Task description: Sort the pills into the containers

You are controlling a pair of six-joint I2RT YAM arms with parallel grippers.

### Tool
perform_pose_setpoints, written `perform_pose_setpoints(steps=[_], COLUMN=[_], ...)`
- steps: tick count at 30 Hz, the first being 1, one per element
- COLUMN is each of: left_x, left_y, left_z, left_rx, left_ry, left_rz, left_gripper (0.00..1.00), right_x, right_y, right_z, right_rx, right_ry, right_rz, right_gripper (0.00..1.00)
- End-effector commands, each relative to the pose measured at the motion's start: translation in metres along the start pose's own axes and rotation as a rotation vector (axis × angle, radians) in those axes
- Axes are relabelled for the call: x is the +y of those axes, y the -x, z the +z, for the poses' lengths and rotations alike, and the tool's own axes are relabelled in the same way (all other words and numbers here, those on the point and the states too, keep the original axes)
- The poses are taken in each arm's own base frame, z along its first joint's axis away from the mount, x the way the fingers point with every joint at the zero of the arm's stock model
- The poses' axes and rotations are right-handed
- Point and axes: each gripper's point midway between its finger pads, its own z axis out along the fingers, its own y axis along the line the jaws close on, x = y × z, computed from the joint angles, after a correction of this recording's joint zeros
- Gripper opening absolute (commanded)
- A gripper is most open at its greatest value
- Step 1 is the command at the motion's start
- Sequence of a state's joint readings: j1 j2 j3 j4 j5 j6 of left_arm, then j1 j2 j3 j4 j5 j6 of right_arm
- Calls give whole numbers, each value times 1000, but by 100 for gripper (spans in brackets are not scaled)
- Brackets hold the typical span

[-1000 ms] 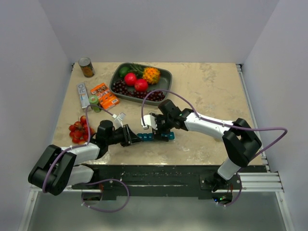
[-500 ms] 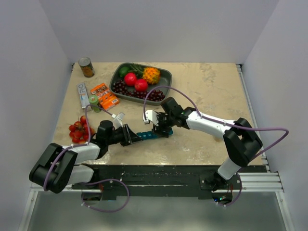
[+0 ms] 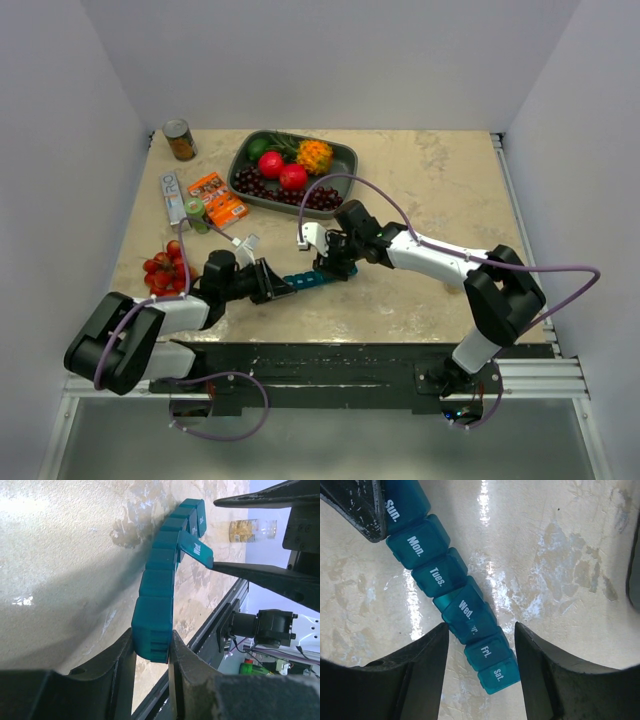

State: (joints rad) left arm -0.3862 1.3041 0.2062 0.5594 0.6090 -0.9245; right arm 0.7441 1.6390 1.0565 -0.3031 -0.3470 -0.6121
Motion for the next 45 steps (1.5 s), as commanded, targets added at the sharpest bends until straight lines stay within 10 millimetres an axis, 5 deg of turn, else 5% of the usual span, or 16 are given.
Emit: perform_pose_setpoints(steps=[1, 14, 24, 30, 34, 36, 40, 45], left_x=[-9, -10, -6, -4, -2, 0, 2, 3], left_y=[-11, -10, -8, 0, 7, 12, 22, 35], left_z=[-2, 0, 4, 9, 16, 22, 28, 27], left_rx=[62, 70, 69, 56, 59, 66, 65, 39], left_ry=[-56, -61, -41, -24, 1, 18, 49, 113], left_rz=[23, 25, 20, 20, 18, 17, 21, 51], left_gripper=[0, 0, 0, 0, 0, 10, 51, 75], right_x=[-45, -62, -55, -102, -99, -87, -79, -83], right_y=[23, 23, 18, 24, 21, 21, 17, 8], right_z=[-7, 3, 11, -37, -66, -79, -101, -124], right_rx=[-49, -37, -24, -83, -117, -154, -214, -263], right_ry=[-173, -233, -191, -294, -262, -245, -254, -268], right_rz=[-12, 42, 62, 155, 156, 137, 133, 165], right_gripper=[56, 57, 59, 69, 87, 93, 99, 99])
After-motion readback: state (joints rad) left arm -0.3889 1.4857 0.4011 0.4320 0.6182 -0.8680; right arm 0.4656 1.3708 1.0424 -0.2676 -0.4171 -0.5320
